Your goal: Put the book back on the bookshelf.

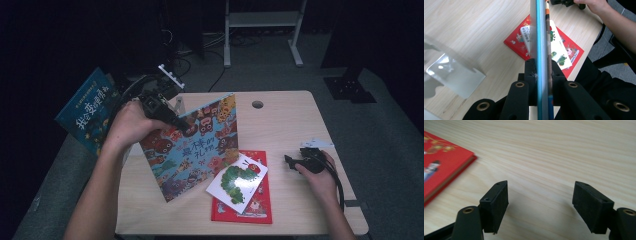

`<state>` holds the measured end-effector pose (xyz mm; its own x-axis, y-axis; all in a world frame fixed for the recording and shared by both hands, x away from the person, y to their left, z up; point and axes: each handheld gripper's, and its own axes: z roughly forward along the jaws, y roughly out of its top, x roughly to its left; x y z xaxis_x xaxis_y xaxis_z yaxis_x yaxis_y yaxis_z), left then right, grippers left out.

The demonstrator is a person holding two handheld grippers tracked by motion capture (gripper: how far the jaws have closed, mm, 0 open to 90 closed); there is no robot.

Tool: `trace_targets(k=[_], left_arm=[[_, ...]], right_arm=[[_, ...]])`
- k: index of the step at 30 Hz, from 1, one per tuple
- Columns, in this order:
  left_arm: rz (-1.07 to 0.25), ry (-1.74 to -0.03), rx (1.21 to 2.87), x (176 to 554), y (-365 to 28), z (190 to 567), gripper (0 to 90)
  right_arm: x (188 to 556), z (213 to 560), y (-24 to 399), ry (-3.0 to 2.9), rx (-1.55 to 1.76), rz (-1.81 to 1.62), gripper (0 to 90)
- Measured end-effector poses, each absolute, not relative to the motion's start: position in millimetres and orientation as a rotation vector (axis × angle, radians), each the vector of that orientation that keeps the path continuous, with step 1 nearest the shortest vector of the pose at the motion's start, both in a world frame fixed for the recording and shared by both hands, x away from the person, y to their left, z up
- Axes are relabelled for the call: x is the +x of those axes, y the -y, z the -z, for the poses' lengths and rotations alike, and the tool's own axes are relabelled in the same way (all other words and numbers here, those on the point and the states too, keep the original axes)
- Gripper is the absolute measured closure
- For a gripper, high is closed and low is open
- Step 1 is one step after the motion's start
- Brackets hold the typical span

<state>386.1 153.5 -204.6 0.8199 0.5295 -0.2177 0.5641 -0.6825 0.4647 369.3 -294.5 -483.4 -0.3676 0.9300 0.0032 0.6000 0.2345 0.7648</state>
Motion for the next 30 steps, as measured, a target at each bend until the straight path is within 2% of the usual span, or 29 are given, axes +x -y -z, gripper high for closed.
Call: trace_targets(k=[7, 17, 30], left_arm=[[0.087, -0.831, 2.447, 379, -176, 198, 80.8], [0.082, -0.87, 2.406, 367, -213, 194, 80.8], [0.039, -0.963, 2.346, 341, -274, 187, 80.8]], right_arm=[[371, 485, 301, -2.043, 1.447, -0.938, 26.8], [372, 485, 301, -2.034, 1.468, -0.927, 20.8], [373, 485, 301, -2.031, 1.478, -0.922, 19.7]])
